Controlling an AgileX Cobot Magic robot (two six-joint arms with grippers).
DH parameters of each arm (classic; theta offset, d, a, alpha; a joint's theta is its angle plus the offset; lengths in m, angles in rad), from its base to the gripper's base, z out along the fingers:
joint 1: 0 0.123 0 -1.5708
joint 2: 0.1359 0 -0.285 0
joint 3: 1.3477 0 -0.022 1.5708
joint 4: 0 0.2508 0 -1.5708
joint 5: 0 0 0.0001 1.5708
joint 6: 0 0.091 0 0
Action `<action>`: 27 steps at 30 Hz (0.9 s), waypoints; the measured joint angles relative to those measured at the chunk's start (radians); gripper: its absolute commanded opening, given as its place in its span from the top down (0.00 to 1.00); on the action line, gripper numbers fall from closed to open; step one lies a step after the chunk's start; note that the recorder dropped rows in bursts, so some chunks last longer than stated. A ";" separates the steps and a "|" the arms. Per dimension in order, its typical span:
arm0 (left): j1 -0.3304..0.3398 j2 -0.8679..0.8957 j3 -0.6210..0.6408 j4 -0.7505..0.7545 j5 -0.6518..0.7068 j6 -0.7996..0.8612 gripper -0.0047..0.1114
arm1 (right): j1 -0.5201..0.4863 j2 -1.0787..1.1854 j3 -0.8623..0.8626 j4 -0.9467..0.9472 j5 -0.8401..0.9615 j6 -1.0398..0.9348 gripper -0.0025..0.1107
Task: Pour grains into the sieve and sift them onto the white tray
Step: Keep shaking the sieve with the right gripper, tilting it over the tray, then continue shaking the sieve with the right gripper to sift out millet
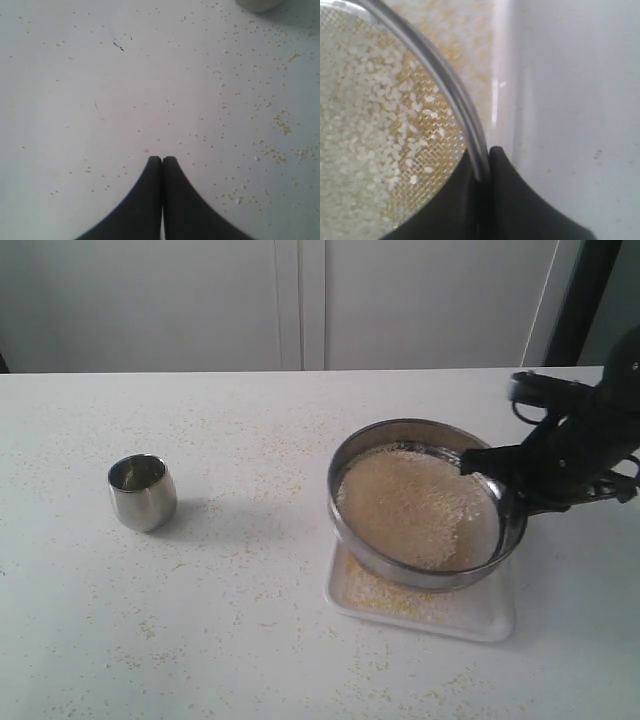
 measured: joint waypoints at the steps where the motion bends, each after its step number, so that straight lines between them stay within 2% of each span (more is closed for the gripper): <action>1: 0.000 0.000 0.000 0.000 0.000 0.000 0.96 | 0.008 -0.002 0.000 0.002 0.009 -0.011 0.98; 7: 0.000 0.000 0.000 0.000 0.000 0.000 0.96 | -0.075 0.012 0.000 -0.019 0.026 0.064 0.98; 12: 0.000 0.000 0.000 0.000 0.000 0.000 0.96 | -0.051 0.004 0.002 0.194 0.053 -0.149 0.98; 18: 0.000 0.000 0.000 0.000 0.000 0.000 0.96 | -0.135 0.018 0.002 0.074 0.057 -0.047 0.98; 20: 0.000 0.000 0.000 0.000 0.000 0.000 0.96 | -0.133 0.025 0.002 0.137 0.055 -0.089 0.98; 23: 0.000 0.000 0.000 0.000 0.000 0.000 0.96 | -0.096 0.017 0.002 0.285 0.059 -0.255 0.98; 25: 0.000 0.000 0.000 0.000 0.000 0.000 0.96 | -0.086 0.005 0.002 0.288 0.055 -0.277 0.98; 27: 0.000 0.000 0.000 0.000 0.000 0.000 0.96 | -0.107 0.005 0.002 0.214 0.036 -0.221 0.98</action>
